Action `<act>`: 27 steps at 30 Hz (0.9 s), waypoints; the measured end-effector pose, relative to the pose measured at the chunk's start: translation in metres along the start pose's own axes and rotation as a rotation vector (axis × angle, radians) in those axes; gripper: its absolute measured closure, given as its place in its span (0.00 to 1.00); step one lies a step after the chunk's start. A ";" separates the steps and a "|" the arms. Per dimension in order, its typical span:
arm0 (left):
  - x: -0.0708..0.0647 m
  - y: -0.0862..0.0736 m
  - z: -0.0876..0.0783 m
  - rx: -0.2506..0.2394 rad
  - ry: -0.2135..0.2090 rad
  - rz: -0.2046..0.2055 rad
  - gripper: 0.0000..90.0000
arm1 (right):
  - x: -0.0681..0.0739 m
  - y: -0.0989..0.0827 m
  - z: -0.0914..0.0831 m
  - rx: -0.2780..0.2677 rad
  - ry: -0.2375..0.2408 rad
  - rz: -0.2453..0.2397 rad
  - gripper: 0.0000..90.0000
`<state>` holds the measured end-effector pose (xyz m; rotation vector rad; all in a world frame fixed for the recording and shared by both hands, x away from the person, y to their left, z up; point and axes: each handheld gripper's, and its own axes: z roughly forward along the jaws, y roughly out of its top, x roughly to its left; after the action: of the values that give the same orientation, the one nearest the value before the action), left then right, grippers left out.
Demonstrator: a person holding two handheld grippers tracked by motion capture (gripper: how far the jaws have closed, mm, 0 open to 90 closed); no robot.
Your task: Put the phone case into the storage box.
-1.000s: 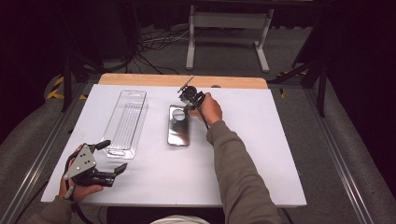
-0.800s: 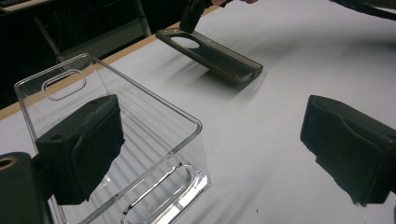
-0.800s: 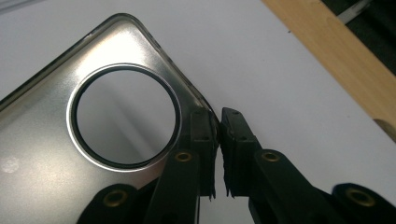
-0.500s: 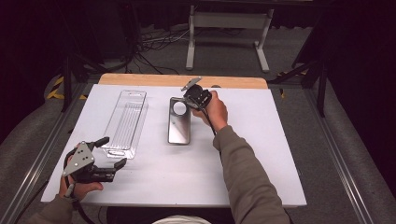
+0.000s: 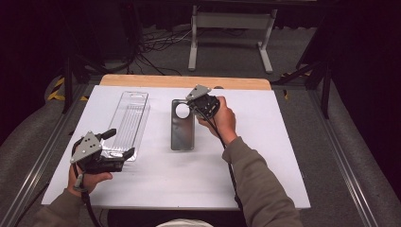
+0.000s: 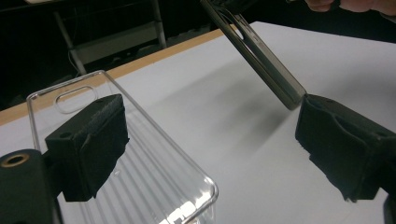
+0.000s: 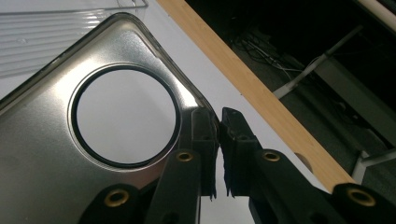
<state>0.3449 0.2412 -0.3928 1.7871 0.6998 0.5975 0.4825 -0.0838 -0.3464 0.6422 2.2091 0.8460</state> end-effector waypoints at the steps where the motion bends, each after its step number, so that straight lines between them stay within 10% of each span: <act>1: 0.000 0.003 0.002 -0.003 -0.007 -0.004 0.12 | 0.002 0.000 -0.005 -0.015 -0.003 -0.002 0.94; 27: -0.025 0.058 0.075 0.014 -0.058 -0.040 0.30 | 0.060 -0.012 -0.052 -0.147 -0.093 -0.160 0.94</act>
<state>0.3891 0.1592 -0.3612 1.7923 0.6998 0.5134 0.4027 -0.0730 -0.3505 0.4199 2.0621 0.8680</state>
